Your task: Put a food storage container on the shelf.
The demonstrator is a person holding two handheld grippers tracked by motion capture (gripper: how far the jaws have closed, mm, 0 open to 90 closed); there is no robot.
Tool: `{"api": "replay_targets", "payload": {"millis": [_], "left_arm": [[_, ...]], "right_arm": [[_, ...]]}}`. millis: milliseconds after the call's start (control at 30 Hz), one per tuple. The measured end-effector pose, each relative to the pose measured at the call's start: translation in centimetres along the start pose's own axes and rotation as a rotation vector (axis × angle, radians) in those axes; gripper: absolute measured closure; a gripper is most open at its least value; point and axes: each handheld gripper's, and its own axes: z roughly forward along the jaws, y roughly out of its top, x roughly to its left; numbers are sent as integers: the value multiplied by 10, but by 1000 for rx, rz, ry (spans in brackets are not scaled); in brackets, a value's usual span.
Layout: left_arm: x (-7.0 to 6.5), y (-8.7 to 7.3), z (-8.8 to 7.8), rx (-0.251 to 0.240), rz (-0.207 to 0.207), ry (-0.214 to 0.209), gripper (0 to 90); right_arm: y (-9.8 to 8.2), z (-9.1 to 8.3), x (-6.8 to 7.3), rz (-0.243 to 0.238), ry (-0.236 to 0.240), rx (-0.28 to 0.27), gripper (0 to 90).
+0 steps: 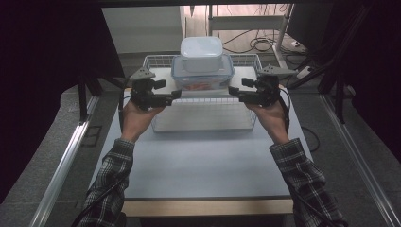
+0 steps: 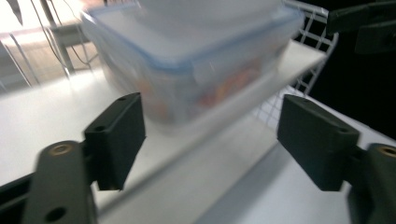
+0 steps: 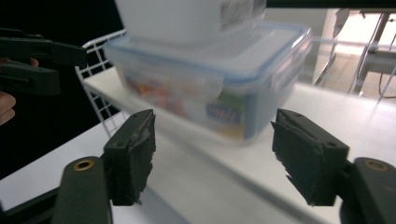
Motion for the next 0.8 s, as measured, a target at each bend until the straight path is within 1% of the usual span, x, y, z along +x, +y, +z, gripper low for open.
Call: {"api": "replay_targets", "payload": {"millis": [100,167,267,367,433,467,533,567,600,633,667,700,733,767,800], "left_arm": [[-8,-15,-1,20,8,3,144],[-14,-24,-1,27,8,-2,113],[-23,-42,-3,39,12,-15,79],[-32,-62,-4,59,19,-14,52],[-37,-80,-4,71,7,-22,40],[-39,-90,-3,88,11,-20,37],[-43,-115,-1,109,17,8,18],[-44,-128,1,119,21,14,19],[-45,-140,5,153,33,12,14],[-46,-152,8,181,65,33,4],[-47,-161,10,204,104,68,1],[-47,-167,13,229,123,82,0],[-46,-170,15,247,117,67,0],[-45,-172,17,247,98,50,0],[-45,-173,18,238,80,37,0]], "right_arm": [[-13,-3,5,-12,9,20,260],[-21,-6,9,-25,10,28,233],[-37,-9,14,-30,24,42,192],[-55,-12,20,-39,29,68,156],[-69,-14,24,-36,37,80,129],[-76,-15,26,-31,42,95,115],[-95,-16,28,-23,43,122,98],[-105,-16,29,-24,46,146,90],[-114,-14,30,-36,41,182,82],[-124,-14,31,-53,32,204,84],[-134,-13,31,-60,27,219,85],[-144,-11,31,-58,26,241,84],[-152,-8,30,-45,35,266,79],[-158,-5,30,-37,39,288,77],[-161,-3,29,-39,37,305,77]]}}
